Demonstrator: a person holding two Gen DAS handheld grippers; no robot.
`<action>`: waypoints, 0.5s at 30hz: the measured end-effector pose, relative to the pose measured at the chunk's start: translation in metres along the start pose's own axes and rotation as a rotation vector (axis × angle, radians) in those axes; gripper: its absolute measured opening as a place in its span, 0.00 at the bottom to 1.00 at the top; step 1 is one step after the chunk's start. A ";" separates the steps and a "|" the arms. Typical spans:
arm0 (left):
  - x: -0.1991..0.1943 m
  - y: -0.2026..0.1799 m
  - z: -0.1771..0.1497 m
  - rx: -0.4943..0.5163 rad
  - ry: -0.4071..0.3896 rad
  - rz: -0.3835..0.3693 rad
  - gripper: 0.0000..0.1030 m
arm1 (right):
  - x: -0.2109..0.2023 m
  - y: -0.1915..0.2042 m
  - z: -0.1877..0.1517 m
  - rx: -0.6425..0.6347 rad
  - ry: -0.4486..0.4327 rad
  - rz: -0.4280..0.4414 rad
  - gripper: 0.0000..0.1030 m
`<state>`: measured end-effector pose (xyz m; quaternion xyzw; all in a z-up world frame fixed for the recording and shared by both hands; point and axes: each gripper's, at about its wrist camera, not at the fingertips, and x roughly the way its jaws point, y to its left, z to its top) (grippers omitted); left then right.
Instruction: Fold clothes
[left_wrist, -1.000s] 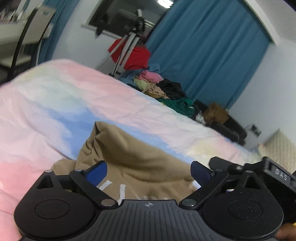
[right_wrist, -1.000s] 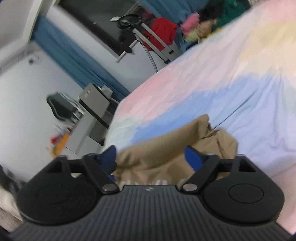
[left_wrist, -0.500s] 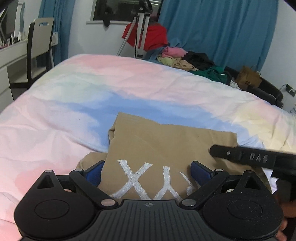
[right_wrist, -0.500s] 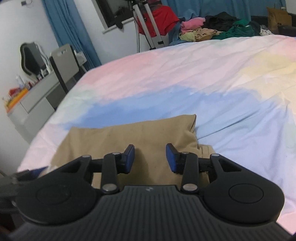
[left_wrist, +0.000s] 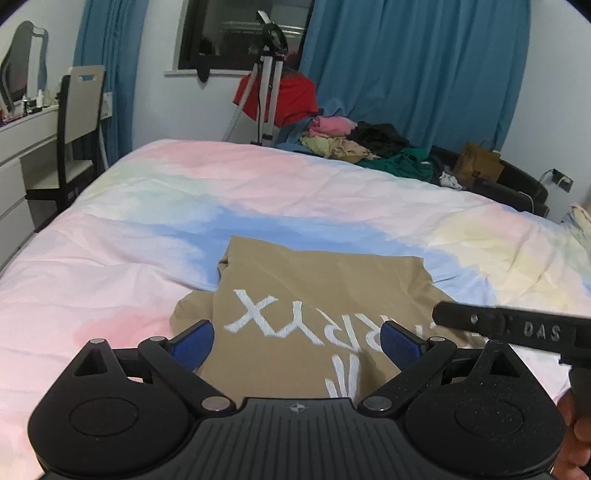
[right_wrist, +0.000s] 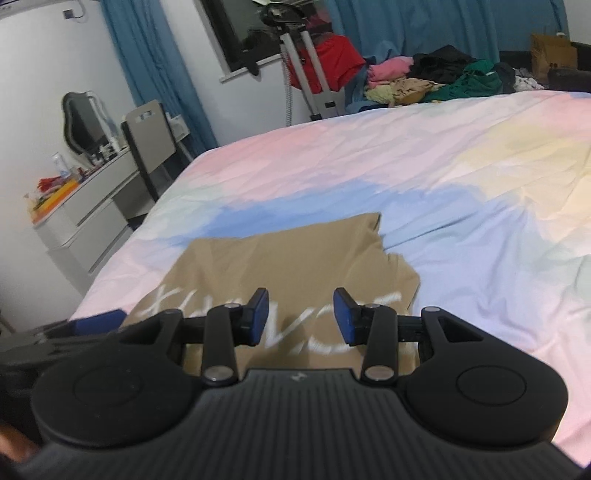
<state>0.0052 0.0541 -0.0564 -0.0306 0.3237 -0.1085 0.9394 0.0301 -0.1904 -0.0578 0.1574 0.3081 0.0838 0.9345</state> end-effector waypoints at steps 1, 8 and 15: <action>-0.004 0.001 -0.001 -0.010 -0.002 0.003 0.95 | -0.003 0.002 -0.002 -0.003 0.002 0.003 0.41; 0.003 0.003 -0.014 -0.013 0.065 0.050 0.95 | 0.011 0.000 -0.015 -0.032 0.047 -0.051 0.40; 0.008 0.010 -0.021 -0.084 0.149 0.046 0.95 | 0.026 -0.009 -0.026 0.030 0.093 -0.044 0.39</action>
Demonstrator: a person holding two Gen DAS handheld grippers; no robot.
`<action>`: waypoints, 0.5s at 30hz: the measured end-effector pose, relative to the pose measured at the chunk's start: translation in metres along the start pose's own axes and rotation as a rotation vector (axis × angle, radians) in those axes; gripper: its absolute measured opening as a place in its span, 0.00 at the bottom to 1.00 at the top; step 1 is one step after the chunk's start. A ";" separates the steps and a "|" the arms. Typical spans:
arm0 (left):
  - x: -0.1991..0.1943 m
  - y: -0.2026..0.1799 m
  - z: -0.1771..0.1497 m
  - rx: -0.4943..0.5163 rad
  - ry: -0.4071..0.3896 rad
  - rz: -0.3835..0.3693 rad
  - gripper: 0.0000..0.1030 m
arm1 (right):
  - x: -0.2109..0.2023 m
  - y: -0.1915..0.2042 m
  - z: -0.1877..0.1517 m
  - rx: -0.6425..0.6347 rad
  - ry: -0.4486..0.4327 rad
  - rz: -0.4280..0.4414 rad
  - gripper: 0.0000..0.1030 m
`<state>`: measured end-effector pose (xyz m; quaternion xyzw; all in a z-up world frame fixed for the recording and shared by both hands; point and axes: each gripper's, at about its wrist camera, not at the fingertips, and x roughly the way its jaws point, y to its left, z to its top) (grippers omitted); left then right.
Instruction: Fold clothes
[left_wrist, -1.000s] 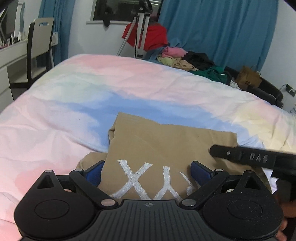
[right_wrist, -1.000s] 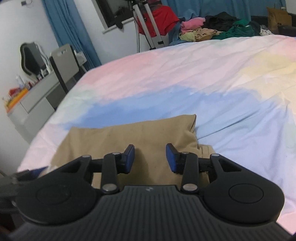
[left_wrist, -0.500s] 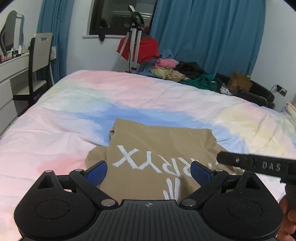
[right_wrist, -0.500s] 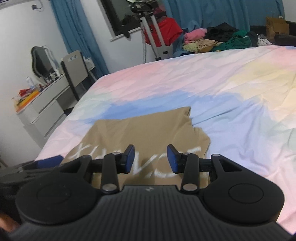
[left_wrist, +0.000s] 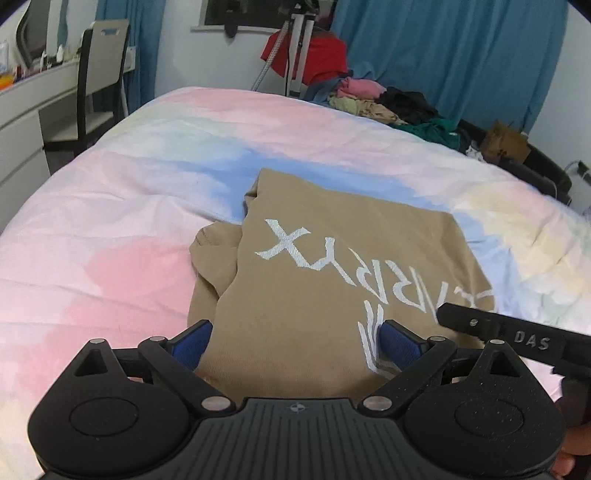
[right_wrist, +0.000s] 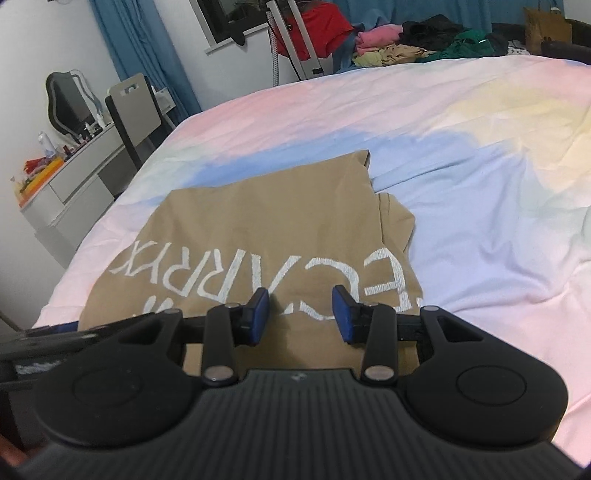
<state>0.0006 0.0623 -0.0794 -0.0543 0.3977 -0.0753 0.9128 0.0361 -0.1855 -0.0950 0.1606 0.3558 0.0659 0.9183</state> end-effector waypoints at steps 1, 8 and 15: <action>-0.005 0.001 -0.001 -0.018 0.001 -0.008 0.95 | 0.000 0.000 0.000 0.004 0.000 0.002 0.39; -0.044 0.020 -0.012 -0.201 0.020 -0.169 0.95 | 0.000 -0.001 0.001 0.015 0.004 -0.001 0.40; -0.037 0.040 -0.024 -0.342 0.082 -0.312 0.95 | 0.002 -0.002 0.002 0.041 0.006 -0.004 0.41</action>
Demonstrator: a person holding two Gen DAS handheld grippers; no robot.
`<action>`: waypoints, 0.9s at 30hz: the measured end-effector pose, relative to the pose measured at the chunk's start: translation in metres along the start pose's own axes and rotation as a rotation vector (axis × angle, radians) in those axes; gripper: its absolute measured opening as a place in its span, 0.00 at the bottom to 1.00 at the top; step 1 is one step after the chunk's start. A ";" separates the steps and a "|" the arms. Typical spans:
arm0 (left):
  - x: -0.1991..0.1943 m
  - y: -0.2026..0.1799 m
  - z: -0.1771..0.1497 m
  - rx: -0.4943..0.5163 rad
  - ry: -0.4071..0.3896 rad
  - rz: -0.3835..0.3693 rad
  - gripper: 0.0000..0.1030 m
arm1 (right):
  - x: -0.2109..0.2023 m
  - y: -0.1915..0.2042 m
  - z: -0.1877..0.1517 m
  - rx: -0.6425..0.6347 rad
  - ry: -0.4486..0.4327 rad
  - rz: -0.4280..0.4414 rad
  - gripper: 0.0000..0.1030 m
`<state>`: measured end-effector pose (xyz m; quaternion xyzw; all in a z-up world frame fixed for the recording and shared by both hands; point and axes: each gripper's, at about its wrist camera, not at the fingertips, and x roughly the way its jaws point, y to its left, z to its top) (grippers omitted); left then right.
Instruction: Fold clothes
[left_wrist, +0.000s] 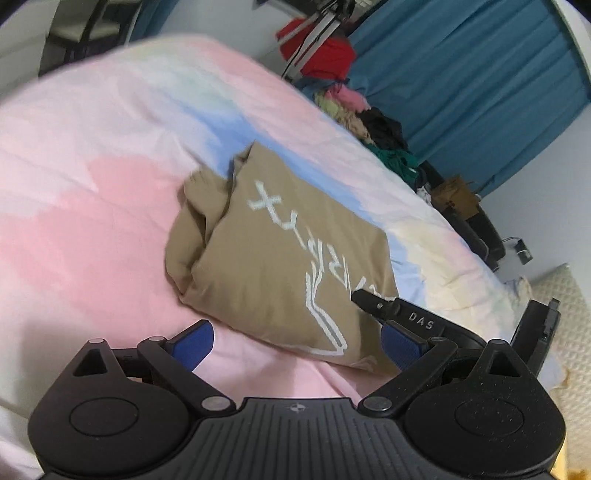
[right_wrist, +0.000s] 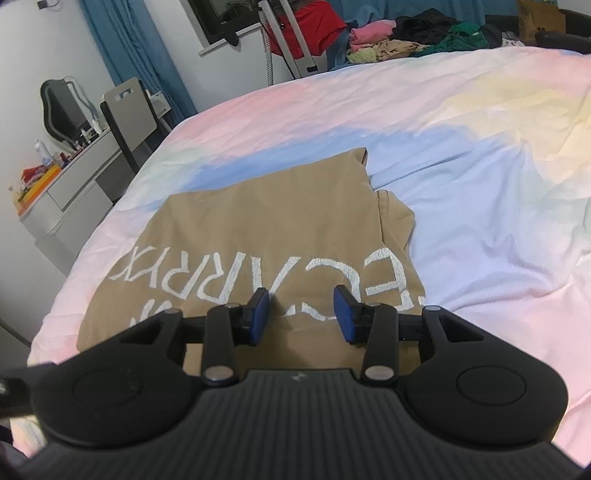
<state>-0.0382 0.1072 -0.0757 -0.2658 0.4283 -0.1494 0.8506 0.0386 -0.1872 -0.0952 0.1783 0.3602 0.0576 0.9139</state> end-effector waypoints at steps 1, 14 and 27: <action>0.007 0.005 0.002 -0.035 0.017 -0.004 0.95 | 0.000 0.000 0.000 0.005 -0.001 -0.002 0.41; 0.035 0.036 0.026 -0.273 -0.072 -0.151 0.94 | 0.000 -0.007 0.001 0.087 -0.003 0.017 0.41; 0.050 0.042 0.023 -0.309 -0.027 -0.048 0.64 | -0.008 -0.030 0.012 0.343 0.023 0.161 0.68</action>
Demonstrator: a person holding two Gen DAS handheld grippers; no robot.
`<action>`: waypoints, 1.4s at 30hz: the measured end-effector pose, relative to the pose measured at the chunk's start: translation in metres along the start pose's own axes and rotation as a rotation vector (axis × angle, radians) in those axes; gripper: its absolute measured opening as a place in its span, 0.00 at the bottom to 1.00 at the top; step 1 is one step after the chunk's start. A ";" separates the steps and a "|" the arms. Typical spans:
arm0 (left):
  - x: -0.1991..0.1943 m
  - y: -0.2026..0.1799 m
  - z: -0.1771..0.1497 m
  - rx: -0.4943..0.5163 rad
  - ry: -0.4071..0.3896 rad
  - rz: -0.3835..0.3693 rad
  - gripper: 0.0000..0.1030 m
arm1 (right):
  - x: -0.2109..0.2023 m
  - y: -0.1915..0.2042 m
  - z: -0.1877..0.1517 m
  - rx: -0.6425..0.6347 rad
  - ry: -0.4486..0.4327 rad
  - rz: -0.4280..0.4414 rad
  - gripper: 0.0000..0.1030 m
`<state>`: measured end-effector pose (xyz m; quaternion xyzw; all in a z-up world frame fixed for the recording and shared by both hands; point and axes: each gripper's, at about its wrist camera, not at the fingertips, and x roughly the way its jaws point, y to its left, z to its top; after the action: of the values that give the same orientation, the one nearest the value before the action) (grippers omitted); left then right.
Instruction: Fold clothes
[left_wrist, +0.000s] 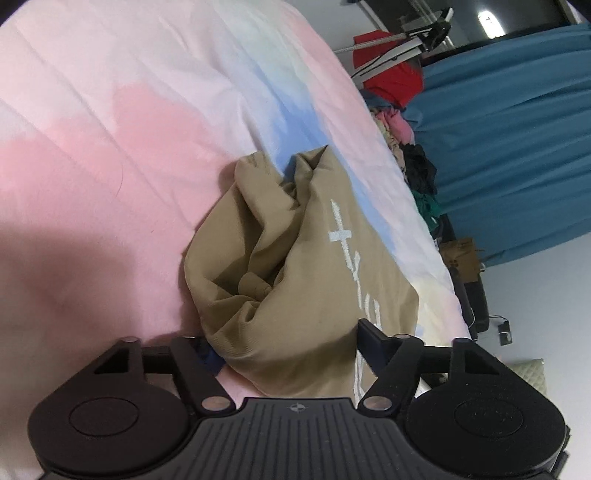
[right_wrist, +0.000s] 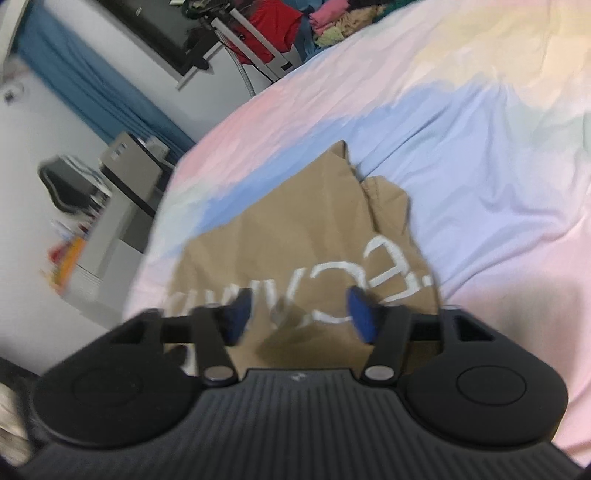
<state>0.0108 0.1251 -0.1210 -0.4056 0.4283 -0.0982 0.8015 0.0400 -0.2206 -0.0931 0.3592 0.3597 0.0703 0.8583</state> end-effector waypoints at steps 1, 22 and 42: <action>0.000 -0.001 -0.001 0.006 -0.005 0.002 0.62 | -0.004 -0.001 0.002 0.036 0.000 0.030 0.79; -0.025 0.008 -0.002 -0.078 -0.123 -0.164 0.33 | 0.016 -0.050 -0.054 0.743 0.094 0.261 0.81; -0.060 -0.019 -0.006 -0.110 -0.125 -0.322 0.32 | -0.059 -0.018 -0.032 0.568 -0.129 0.243 0.25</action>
<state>-0.0273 0.1393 -0.0724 -0.5176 0.3119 -0.1762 0.7770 -0.0266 -0.2376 -0.0873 0.6286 0.2643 0.0461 0.7300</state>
